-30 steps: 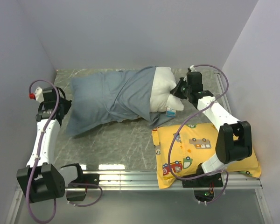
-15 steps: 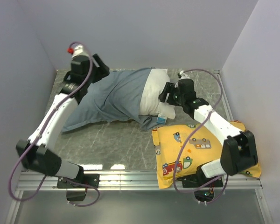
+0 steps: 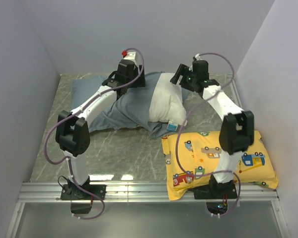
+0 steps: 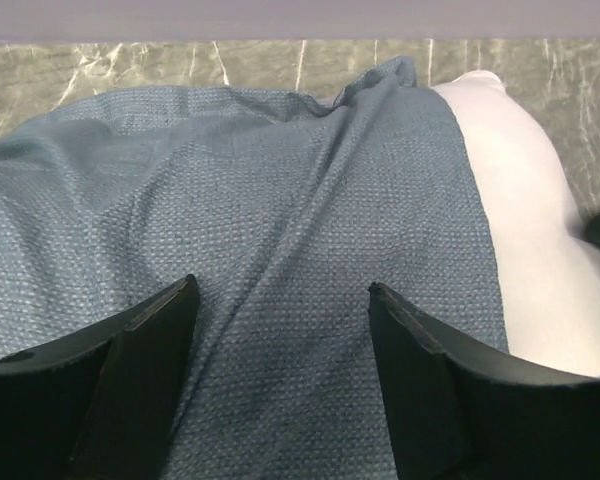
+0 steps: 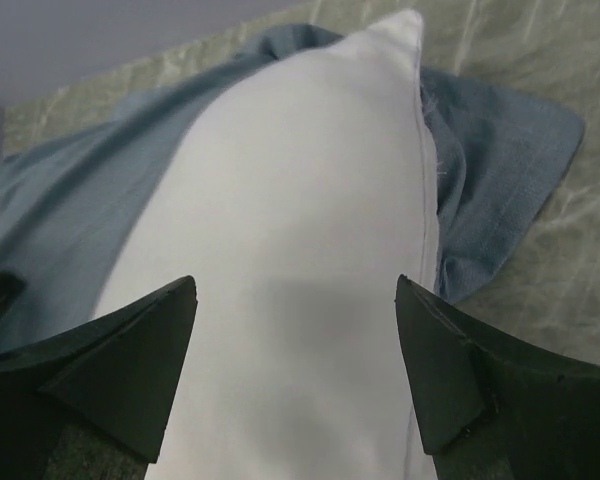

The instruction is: Remove the pillowcase from the pillow

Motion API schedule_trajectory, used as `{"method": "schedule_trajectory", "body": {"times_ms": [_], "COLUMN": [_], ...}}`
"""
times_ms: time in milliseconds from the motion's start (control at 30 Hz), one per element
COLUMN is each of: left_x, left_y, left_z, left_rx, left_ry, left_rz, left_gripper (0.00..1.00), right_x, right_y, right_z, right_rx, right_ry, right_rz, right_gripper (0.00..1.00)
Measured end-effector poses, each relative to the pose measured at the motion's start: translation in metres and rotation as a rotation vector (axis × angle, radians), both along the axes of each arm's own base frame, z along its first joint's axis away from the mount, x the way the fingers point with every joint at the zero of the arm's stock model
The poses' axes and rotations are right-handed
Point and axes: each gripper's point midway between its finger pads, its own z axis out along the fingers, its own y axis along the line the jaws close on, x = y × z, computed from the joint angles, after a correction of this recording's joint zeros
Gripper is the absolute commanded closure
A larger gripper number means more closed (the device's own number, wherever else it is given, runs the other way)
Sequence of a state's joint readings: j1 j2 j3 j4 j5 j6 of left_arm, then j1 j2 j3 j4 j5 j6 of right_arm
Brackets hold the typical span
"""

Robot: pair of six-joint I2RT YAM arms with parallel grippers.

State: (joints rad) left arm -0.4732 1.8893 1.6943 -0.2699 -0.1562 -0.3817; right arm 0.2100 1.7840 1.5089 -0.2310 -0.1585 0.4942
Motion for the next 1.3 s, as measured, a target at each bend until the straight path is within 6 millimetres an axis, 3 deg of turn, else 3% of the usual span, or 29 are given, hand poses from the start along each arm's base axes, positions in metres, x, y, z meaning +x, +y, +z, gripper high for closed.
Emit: {"method": "schedule_trajectory", "body": {"times_ms": [133, 167, 200, 233, 267, 300, 333, 367, 400, 533, 600, 667, 767, 867, 1033, 1133, 1300], "left_x": [-0.002, -0.004, -0.006, -0.009, -0.012, -0.015, -0.017, -0.019, -0.021, -0.029, -0.034, -0.035, -0.032, -0.025, -0.014, -0.008, -0.007], "left_y": [-0.007, -0.006, -0.006, -0.005, -0.003, -0.002, -0.001, 0.001, 0.001, 0.002, 0.002, 0.0, -0.003, -0.004, -0.004, -0.002, 0.002], "left_z": [-0.012, -0.017, -0.025, -0.033, -0.04, -0.044, -0.046, -0.046, -0.043, -0.03, -0.025, -0.015, 0.012, 0.05, 0.109, 0.12, 0.103], "left_rx": [0.003, 0.004, 0.003, -0.001, -0.004, -0.008, -0.013, -0.021, -0.03, -0.041, -0.039, -0.042, -0.05, -0.072, -0.092, -0.081, -0.035], "left_ry": [-0.011, -0.01, -0.005, 0.003, 0.007, 0.011, 0.009, 0.006, 0.0, -0.007, -0.001, 0.003, -0.025, -0.085, -0.205, -0.233, -0.201], "left_rz": [-0.001, 0.002, 0.004, 0.009, 0.017, 0.021, 0.027, 0.032, 0.036, 0.048, 0.052, 0.057, 0.063, 0.068, 0.08, 0.095, 0.104], "left_gripper": [0.39, 0.44, 0.57, 0.63, 0.75, 0.78, 0.8, 0.8, 0.8, 0.68, 0.5, 0.36, 0.26, 0.24, 0.23, 0.28, 0.31], "right_x": [0.028, 0.031, 0.033, 0.034, 0.034, 0.035, 0.036, 0.037, 0.036, 0.022, 0.014, 0.005, -0.013, -0.037, -0.079, -0.088, -0.085], "right_y": [0.008, 0.01, 0.012, 0.015, 0.017, 0.019, 0.023, 0.026, 0.03, 0.034, 0.035, 0.037, 0.048, 0.065, 0.087, 0.088, 0.078], "right_z": [-0.069, -0.081, -0.093, -0.099, -0.101, -0.099, -0.095, -0.09, -0.084, -0.069, -0.057, -0.038, 0.003, 0.05, 0.109, 0.12, 0.109], "right_rx": [0.036, 0.047, 0.064, 0.086, 0.108, 0.135, 0.162, 0.187, 0.218, 0.266, 0.264, 0.245, 0.186, 0.13, 0.067, 0.046, -0.005], "right_ry": [0.151, 0.175, 0.198, 0.213, 0.217, 0.214, 0.2, 0.177, 0.156, 0.085, 0.05, -0.001, -0.111, -0.243, -0.408, -0.442, -0.408], "right_rz": [0.028, 0.033, 0.041, 0.051, 0.06, 0.07, 0.082, 0.097, 0.113, 0.138, 0.154, 0.18, 0.24, 0.308, 0.398, 0.416, 0.386], "right_gripper": [0.13, 0.13, 0.16, 0.26, 0.35, 0.5, 0.84, 0.95, 1.0, 1.0, 1.0, 1.0, 1.0, 1.0, 1.0, 1.0, 1.0]}}
